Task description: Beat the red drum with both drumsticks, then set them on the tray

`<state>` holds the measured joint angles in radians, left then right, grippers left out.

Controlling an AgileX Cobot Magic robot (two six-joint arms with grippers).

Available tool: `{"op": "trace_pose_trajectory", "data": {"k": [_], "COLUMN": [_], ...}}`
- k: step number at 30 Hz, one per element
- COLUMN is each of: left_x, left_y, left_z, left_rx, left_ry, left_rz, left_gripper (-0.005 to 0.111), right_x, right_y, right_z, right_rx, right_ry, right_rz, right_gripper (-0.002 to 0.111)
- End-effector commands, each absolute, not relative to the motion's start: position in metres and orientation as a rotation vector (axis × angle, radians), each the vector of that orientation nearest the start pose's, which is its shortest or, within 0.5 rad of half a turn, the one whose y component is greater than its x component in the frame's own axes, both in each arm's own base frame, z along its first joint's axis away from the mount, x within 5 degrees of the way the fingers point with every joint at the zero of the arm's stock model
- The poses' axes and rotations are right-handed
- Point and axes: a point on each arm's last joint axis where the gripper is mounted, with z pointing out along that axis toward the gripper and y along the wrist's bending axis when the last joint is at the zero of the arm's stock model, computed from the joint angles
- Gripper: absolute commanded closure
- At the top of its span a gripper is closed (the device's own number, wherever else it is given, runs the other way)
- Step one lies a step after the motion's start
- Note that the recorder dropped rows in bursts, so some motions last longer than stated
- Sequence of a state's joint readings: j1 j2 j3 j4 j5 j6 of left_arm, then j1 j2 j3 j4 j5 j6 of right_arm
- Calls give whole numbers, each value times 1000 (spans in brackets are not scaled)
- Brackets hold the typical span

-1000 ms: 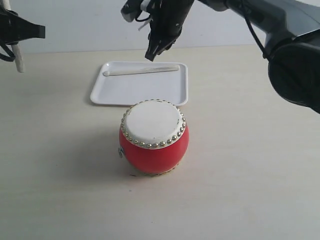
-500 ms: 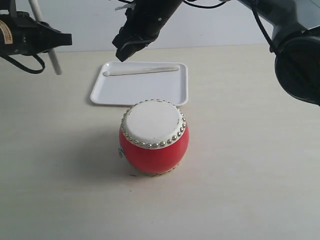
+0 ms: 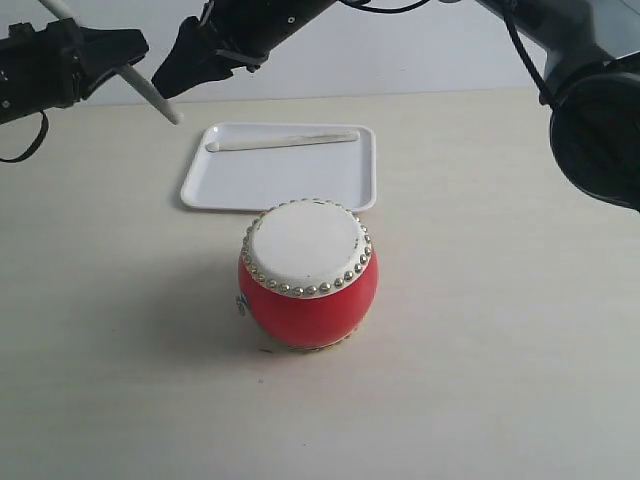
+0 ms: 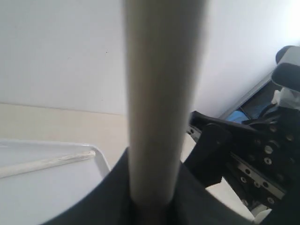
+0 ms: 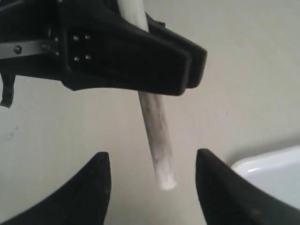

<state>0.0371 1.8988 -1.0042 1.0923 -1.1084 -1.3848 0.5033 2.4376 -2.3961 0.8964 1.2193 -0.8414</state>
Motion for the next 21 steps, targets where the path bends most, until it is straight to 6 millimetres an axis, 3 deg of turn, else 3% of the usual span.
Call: {"op": "trace_pose_trajectory", "data": {"k": [1, 11, 21], "left_x": [370, 367, 367], "left_y": [-61, -89, -90], "left_z": [215, 223, 223], "left_rx": [149, 273, 285], "left_ry": [1685, 1692, 1694], "left_rz": [-1311, -1395, -1396], "left_gripper": [107, 107, 107], "right_x": [426, 420, 420], "right_y": [310, 318, 319], "right_z": [265, 262, 252], "right_rx": [-1376, -1422, -1477], "right_ry": [1955, 1952, 1990], "right_rz": [1062, 1032, 936], "right_gripper": [55, 55, 60]}}
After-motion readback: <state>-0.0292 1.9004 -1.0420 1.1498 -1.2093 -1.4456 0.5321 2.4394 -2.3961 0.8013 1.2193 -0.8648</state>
